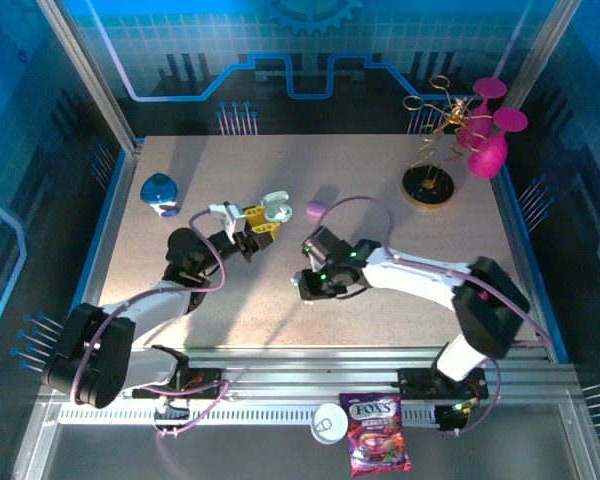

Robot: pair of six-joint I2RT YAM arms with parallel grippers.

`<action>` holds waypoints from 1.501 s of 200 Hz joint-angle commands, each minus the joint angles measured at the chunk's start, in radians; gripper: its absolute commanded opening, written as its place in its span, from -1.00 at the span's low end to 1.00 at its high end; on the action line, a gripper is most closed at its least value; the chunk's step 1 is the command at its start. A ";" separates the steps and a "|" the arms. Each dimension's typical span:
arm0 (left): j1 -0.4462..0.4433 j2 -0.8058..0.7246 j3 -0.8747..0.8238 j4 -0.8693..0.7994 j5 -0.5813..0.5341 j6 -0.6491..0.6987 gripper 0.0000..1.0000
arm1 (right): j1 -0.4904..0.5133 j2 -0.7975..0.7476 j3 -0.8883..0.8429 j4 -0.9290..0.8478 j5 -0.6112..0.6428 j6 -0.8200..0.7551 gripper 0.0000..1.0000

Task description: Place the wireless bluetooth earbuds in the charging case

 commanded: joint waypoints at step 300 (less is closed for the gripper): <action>-0.221 0.162 0.050 0.149 -0.109 0.055 -0.62 | -0.051 -0.241 -0.040 0.532 0.070 -0.070 -0.72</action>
